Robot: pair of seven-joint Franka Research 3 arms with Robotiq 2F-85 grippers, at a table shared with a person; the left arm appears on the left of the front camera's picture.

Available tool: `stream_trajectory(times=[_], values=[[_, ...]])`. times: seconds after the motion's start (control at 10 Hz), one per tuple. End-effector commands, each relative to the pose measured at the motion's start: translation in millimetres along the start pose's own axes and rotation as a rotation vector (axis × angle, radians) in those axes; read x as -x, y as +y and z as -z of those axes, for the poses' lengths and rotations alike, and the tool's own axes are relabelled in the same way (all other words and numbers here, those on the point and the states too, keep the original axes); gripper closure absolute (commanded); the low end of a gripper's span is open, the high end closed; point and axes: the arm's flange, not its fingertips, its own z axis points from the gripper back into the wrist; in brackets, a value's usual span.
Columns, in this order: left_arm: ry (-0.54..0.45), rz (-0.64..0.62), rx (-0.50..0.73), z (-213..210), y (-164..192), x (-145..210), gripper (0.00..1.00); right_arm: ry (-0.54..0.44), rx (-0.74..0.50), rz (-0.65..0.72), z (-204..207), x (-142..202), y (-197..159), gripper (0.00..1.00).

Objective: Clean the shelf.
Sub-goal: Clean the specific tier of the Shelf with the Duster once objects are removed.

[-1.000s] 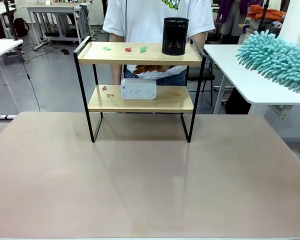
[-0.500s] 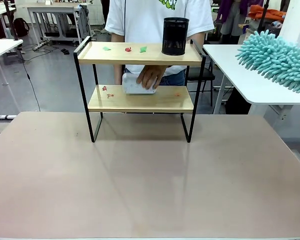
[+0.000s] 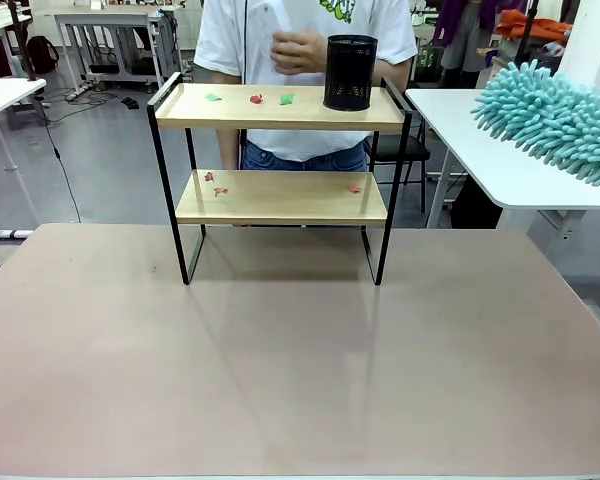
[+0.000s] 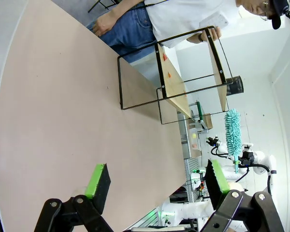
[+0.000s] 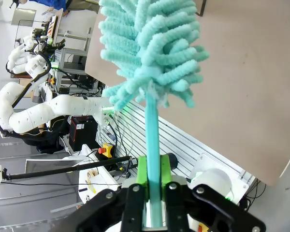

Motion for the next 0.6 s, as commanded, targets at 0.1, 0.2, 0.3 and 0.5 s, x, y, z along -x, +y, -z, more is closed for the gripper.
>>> stream_trajectory(times=[0.1, 0.2, 0.3, 0.5], values=[[-0.010, 0.028, 0.020, 1, 0, 0, 0.00, 0.009, 0.003, 0.010, -4, -3, 2, 1.00], [-0.010, 0.028, 0.020, 1, 0, 0, 0.00, 0.000, 0.000, 0.000, 0, 0, 0, 0.88], [-0.010, 0.028, 0.020, 1, 0, 0, 0.00, 0.001, 0.089, 0.098, 7, 5, 22, 0.88], [-0.010, 0.028, 0.020, 1, 0, 0, 0.00, 0.032, 0.196, 0.198, 26, 42, 76, 0.88]])
